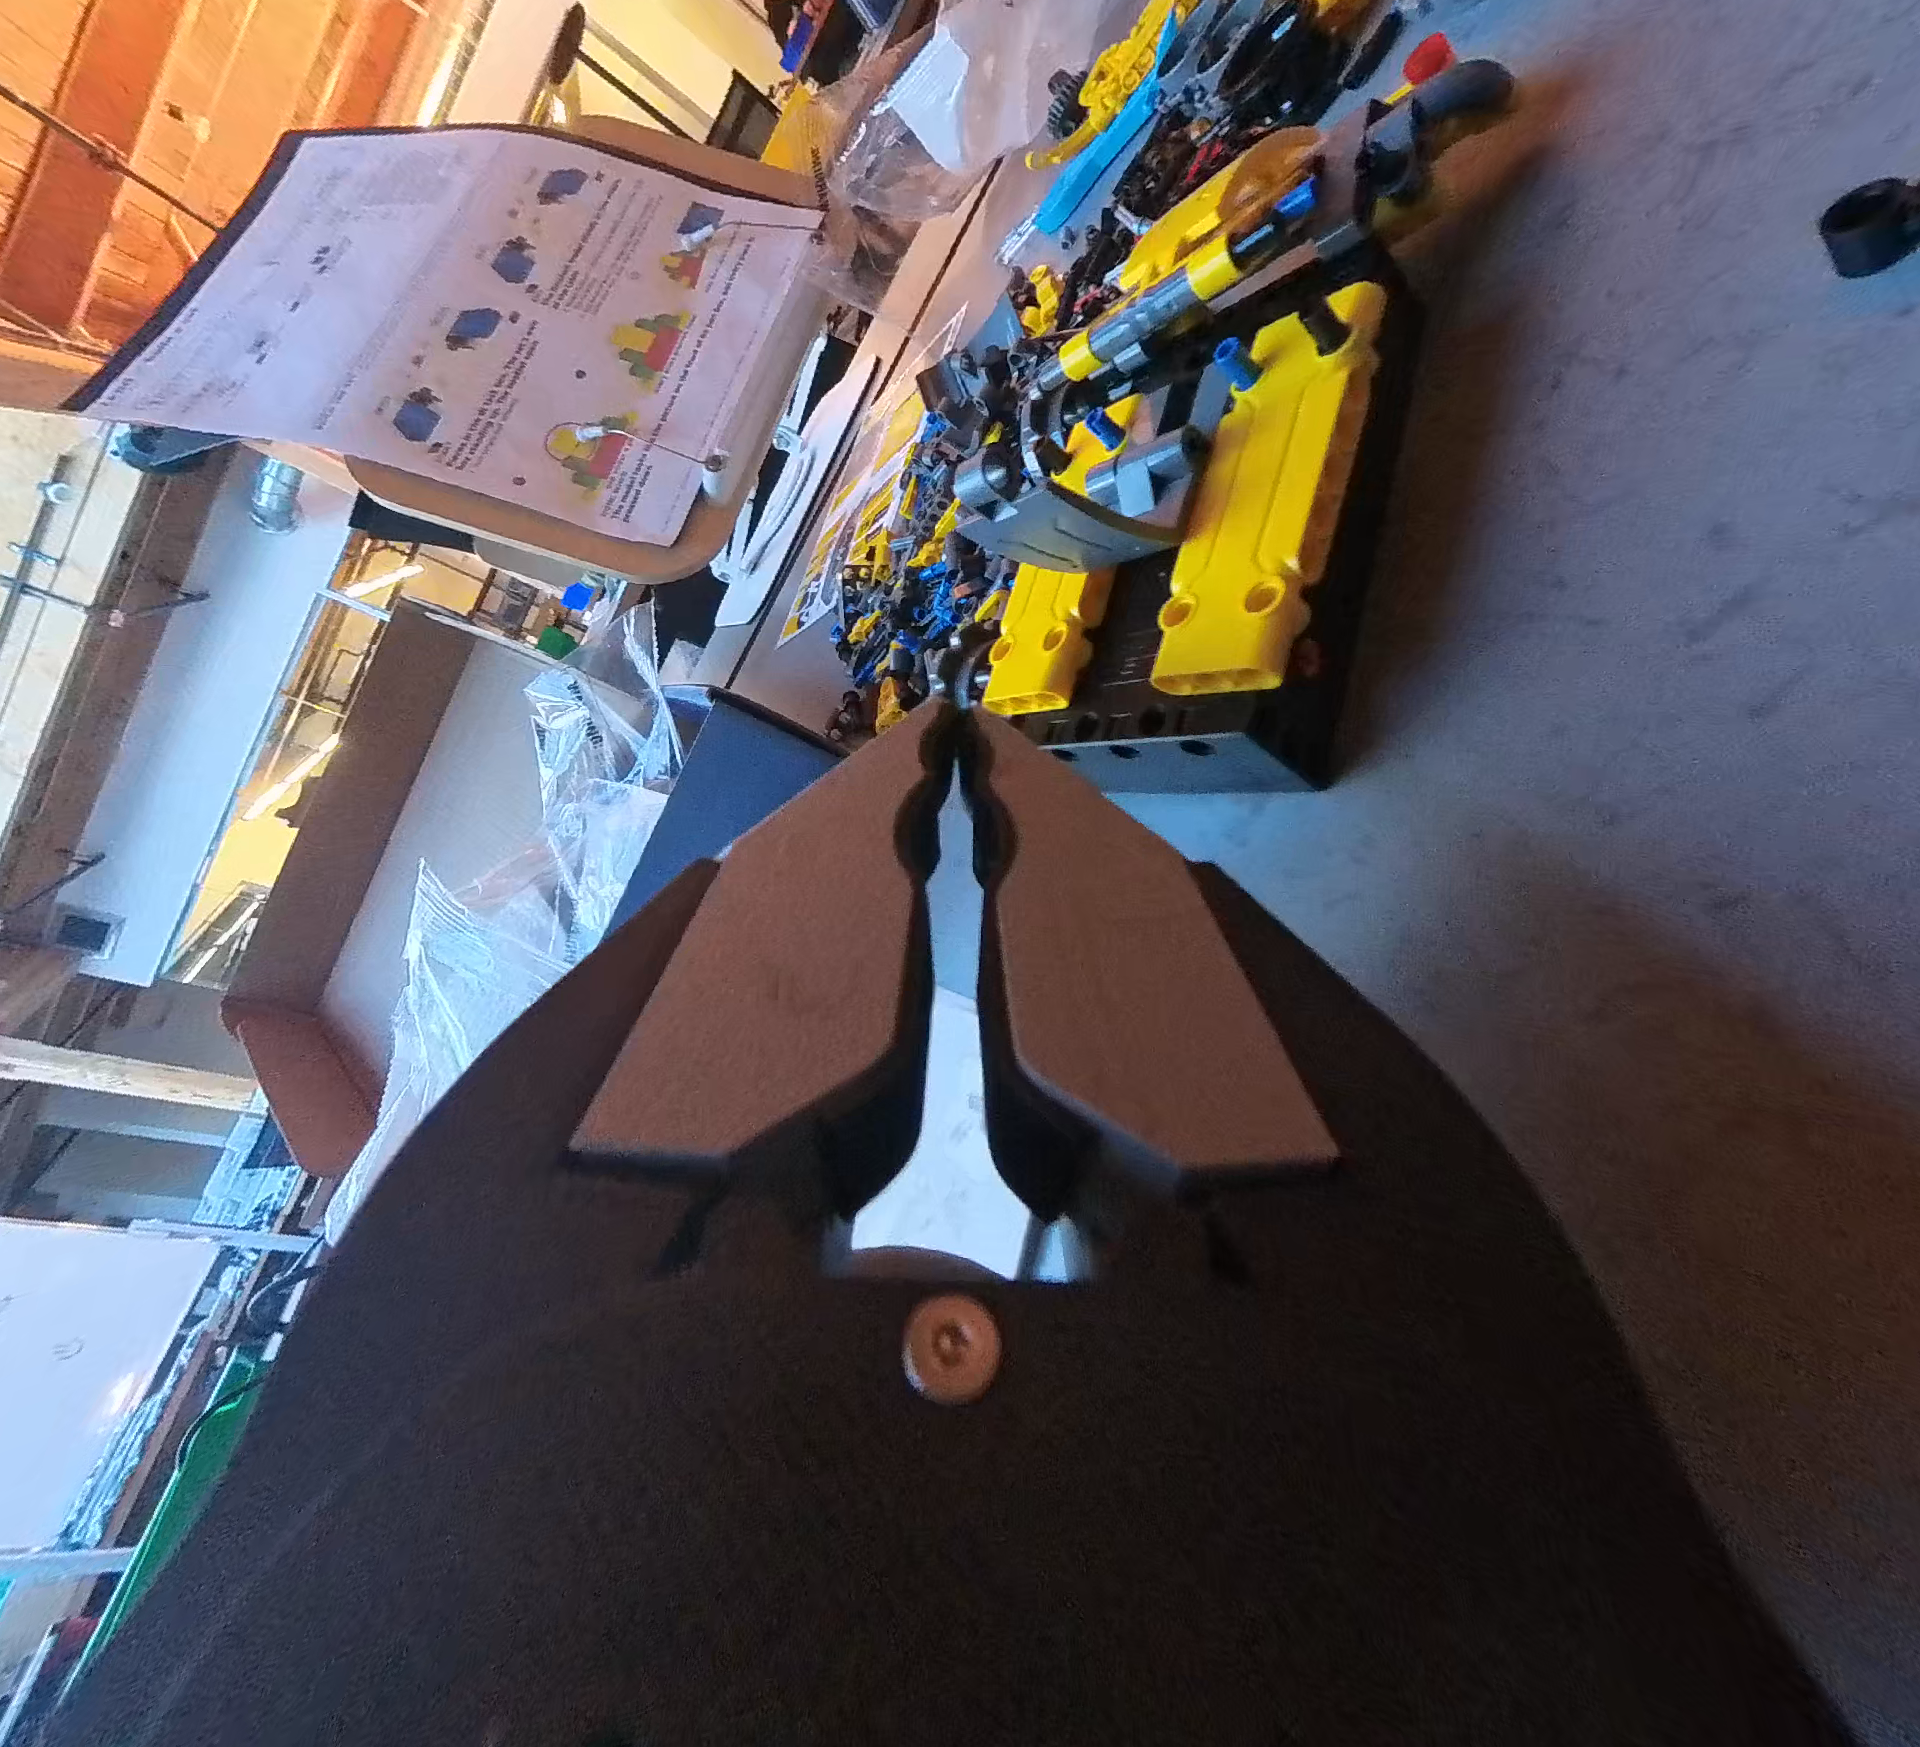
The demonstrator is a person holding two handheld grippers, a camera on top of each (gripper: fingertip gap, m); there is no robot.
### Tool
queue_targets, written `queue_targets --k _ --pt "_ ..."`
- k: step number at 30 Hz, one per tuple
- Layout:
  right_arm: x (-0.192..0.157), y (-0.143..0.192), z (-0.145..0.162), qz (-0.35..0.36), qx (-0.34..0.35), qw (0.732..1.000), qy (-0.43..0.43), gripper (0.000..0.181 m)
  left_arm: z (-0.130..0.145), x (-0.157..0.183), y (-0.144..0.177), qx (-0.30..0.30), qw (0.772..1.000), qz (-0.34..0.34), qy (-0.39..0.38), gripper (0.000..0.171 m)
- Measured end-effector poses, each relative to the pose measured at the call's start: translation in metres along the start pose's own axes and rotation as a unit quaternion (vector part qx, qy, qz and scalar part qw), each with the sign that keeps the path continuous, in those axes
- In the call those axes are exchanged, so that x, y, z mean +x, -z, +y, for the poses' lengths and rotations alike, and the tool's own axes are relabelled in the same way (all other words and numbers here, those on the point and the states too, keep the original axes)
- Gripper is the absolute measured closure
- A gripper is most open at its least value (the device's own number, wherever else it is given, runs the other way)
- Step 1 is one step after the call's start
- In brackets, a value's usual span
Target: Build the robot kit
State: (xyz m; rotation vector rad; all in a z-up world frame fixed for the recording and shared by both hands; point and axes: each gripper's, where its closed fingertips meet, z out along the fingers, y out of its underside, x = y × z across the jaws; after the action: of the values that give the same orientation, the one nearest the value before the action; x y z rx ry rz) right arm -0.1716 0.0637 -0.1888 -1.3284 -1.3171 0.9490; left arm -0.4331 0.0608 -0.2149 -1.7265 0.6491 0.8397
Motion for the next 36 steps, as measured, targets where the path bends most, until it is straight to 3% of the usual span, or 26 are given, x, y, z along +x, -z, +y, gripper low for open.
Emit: queue_targets --k 7,13,16,20,23,25,27,28,31,34,36 --pt "0.003 -0.025 -0.018 -0.011 0.023 1.0 0.019 0.131 0.001 -0.014 0.001 0.007 0.999 -0.02 0.035 0.171" --pt "-0.022 -0.04 -0.022 -0.007 0.032 0.998 0.059 0.13 0.003 -0.037 0.02 0.028 0.992 -0.054 0.11 0.171" --pt "-0.034 -0.035 -0.015 -0.004 0.027 0.997 0.076 0.131 0.006 -0.037 0.062 0.03 0.988 -0.057 0.141 0.171" --pt "-0.041 -0.01 -0.012 0.017 0.035 0.996 0.075 0.13 0.006 -0.033 0.146 0.02 0.981 -0.067 0.183 0.171" --pt "-0.044 0.005 0.001 0.029 0.023 0.998 0.053 0.13 0.023 -0.023 0.2 -0.018 0.967 -0.08 0.242 0.171" --pt "-0.049 0.017 0.013 0.029 0.012 0.998 0.047 0.13 0.038 0.002 0.228 -0.045 0.952 -0.082 0.29 0.171" --pt "-0.052 0.031 0.026 0.035 -0.007 0.999 0.029 0.13 0.053 0.032 0.25 -0.084 0.941 -0.075 0.319 0.171" --pt "-0.055 0.039 0.027 0.035 -0.004 0.999 0.021 0.13 0.056 0.035 0.263 -0.103 0.936 -0.084 0.326 0.171" --pt "-0.07 0.056 0.033 0.026 -0.002 1.0 0.015 0.131 0.048 0.029 0.296 -0.075 0.925 -0.124 0.351 0.171" --pt "-0.088 0.064 0.053 -0.008 -0.031 0.999 -0.021 0.122 0.065 0.051 0.307 -0.126 0.912 -0.108 0.375 0.171" --pt "-0.099 0.072 0.064 -0.025 -0.05 0.998 -0.039 0.122 0.067 0.064 0.313 -0.134 0.903 -0.087 0.399 0.157"
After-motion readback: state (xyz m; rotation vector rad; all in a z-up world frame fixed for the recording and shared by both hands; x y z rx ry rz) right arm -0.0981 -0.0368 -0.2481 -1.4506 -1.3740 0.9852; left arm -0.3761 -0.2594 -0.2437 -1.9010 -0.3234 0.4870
